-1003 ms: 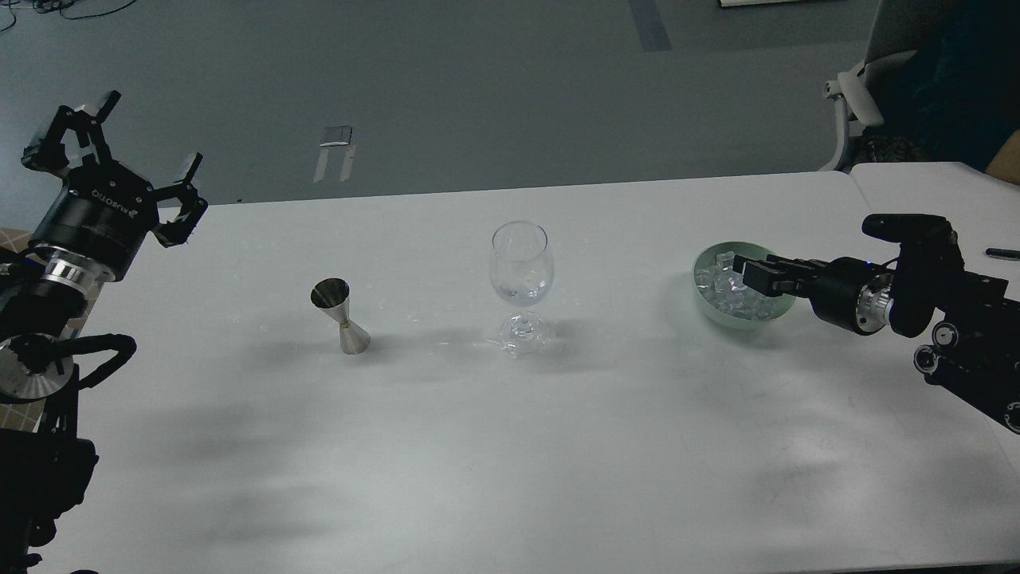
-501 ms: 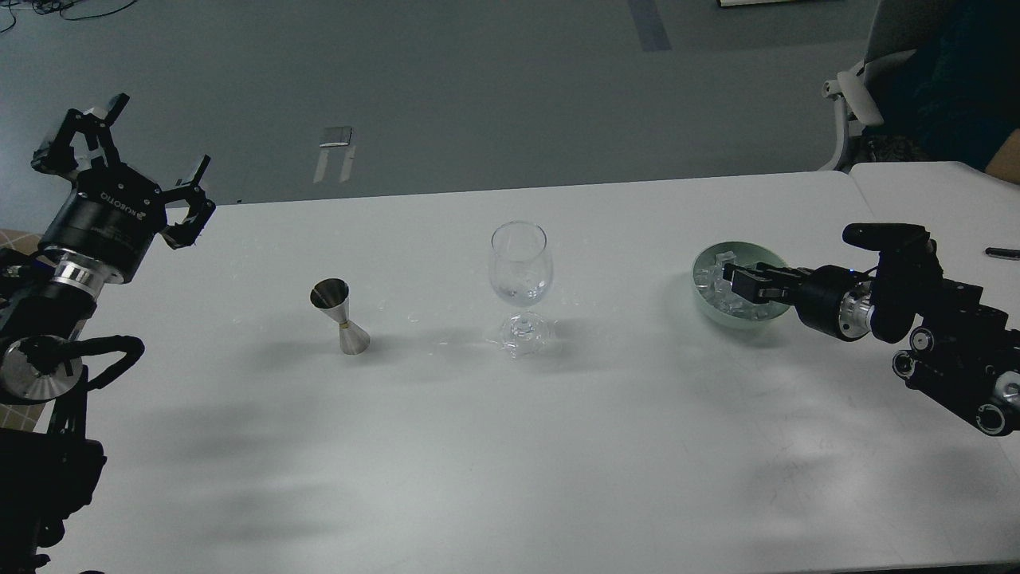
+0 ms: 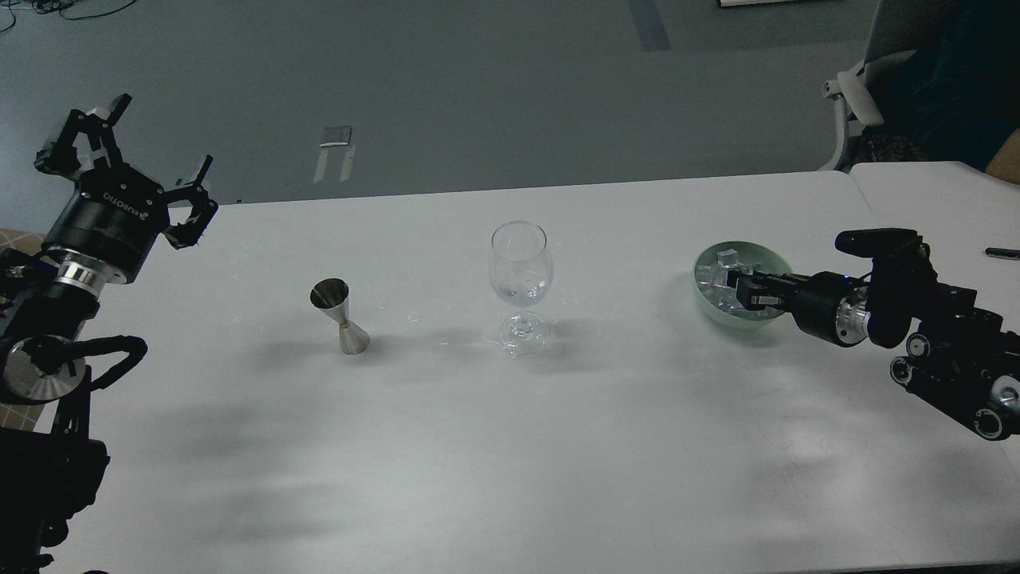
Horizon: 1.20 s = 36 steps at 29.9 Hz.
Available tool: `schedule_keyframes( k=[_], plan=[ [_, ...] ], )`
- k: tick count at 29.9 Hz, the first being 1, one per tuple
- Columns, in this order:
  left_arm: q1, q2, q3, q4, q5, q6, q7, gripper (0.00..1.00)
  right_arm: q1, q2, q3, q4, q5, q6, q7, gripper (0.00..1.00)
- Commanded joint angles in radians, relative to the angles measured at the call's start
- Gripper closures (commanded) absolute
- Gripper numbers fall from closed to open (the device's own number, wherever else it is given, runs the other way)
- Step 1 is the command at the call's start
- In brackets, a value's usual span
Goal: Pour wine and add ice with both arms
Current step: 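Lift the ice with the right gripper and move it above the glass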
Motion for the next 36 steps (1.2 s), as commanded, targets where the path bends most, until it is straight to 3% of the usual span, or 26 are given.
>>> schedule_keyframes(
  k=[1,8,10,16,20,24,33,36],
  plan=[
    [0.001,0.0,0.001,-0.004,0.0,0.0,0.0,0.02,0.029,-0.032,0.003,0.018,0.008,-0.002,-0.001,1.0],
    [-0.001,0.0,0.001,-0.013,0.008,0.0,0.002,0.02,0.168,-0.224,0.003,0.194,0.031,0.023,-0.007,1.0],
    [-0.001,0.0,0.001,-0.014,0.008,0.0,0.0,0.02,0.243,-0.289,0.003,0.269,0.064,0.075,-0.007,1.0],
    [-0.001,-0.002,0.01,-0.018,0.008,0.0,0.002,0.02,0.412,-0.329,-0.009,0.365,0.075,0.191,-0.007,1.0],
    [-0.004,0.0,0.024,-0.019,0.012,0.0,0.002,0.02,0.594,-0.243,-0.141,0.374,0.08,0.227,-0.007,1.0],
    [-0.007,-0.002,0.024,-0.021,0.022,0.0,0.002,0.02,0.783,-0.084,-0.339,0.336,0.139,0.227,-0.009,1.0],
    [0.001,-0.003,0.025,-0.033,0.028,0.0,0.002,0.02,0.917,0.139,-0.503,0.285,0.184,0.23,-0.01,1.0],
    [-0.001,-0.011,0.025,-0.031,0.029,0.0,0.002,0.02,0.947,0.185,-0.549,0.282,0.282,0.291,-0.009,1.0]
  ],
)
